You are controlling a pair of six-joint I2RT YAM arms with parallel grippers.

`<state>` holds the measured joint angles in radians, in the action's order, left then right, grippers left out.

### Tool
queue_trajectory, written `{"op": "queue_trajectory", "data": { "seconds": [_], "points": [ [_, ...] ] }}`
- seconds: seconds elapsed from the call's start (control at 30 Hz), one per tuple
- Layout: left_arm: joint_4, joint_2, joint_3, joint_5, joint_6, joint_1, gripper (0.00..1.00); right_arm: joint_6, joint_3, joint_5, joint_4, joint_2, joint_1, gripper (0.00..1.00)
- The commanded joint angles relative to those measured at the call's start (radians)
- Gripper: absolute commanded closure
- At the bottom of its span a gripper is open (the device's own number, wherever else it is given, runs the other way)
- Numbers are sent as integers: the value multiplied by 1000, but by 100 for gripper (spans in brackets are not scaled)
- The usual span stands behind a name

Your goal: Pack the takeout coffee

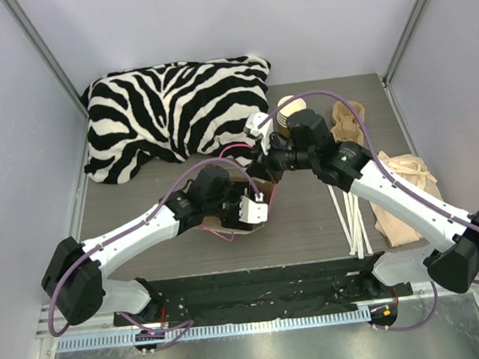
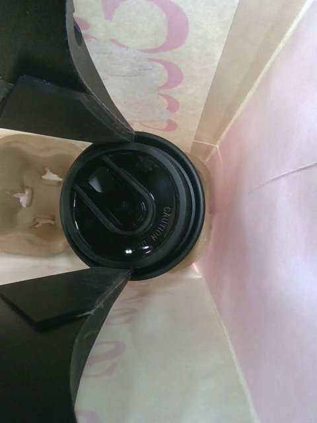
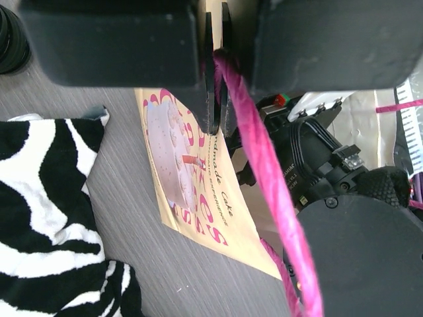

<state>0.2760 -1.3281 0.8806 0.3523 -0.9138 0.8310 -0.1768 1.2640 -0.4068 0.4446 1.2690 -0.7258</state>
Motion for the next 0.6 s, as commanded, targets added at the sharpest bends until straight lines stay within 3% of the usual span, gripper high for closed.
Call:
{"op": "queue_trajectory", "data": {
  "seconds": [0.0,0.23,0.57],
  "points": [
    [110,-89,81,37,39,-36,100,26,81,-118,8,29,43,99],
    [322,-244,259,57,79,-79,100,37,133,-179,60,111,100,99],
    [427,-428,411,76,115,-161,100,42,173,-237,95,171,150,99]
  ]
}}
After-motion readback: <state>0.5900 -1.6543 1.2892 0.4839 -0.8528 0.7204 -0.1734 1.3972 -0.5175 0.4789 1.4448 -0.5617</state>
